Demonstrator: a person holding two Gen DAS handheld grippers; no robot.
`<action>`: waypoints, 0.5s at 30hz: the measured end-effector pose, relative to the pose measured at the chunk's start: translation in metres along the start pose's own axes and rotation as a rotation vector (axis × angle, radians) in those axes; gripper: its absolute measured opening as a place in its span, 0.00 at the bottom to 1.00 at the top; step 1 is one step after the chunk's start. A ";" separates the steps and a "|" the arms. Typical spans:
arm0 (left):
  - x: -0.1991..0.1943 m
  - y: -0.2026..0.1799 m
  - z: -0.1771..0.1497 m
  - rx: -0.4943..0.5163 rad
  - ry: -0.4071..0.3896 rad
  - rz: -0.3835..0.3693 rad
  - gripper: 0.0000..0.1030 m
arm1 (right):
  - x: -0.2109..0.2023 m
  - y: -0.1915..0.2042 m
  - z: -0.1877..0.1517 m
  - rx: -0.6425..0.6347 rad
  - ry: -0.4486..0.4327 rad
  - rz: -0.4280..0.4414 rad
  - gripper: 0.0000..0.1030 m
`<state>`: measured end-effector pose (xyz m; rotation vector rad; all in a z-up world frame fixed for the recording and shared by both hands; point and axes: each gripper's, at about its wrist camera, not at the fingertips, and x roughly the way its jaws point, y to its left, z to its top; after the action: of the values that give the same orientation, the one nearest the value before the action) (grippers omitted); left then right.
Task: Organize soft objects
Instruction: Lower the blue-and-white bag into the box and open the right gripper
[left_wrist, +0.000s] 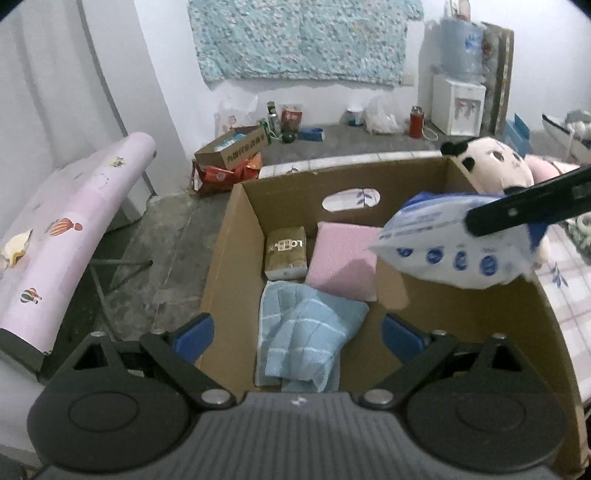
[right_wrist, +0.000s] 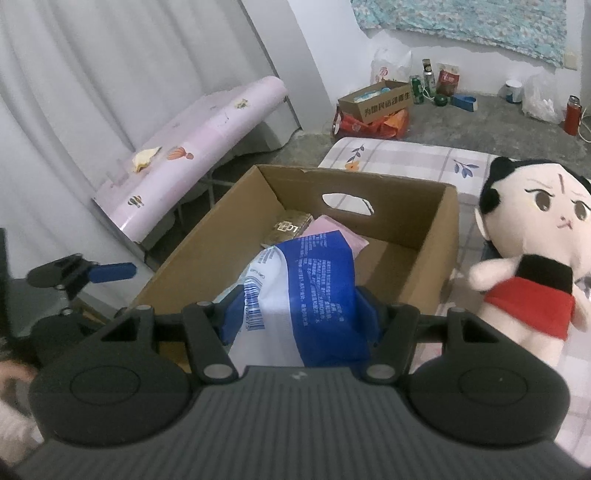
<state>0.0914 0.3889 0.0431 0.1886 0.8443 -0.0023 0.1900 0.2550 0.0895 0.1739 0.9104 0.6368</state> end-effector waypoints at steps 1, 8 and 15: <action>0.002 0.000 0.000 -0.008 -0.002 -0.007 0.95 | 0.005 0.002 0.004 -0.004 0.008 -0.010 0.59; 0.012 0.001 0.001 -0.038 -0.033 -0.017 0.95 | 0.062 0.009 0.027 0.015 0.055 -0.179 0.59; 0.019 0.007 -0.001 -0.057 -0.033 -0.002 0.95 | 0.110 0.010 0.029 0.051 0.098 -0.337 0.61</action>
<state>0.1041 0.3975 0.0297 0.1339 0.8110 0.0164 0.2576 0.3305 0.0363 0.0329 1.0227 0.3119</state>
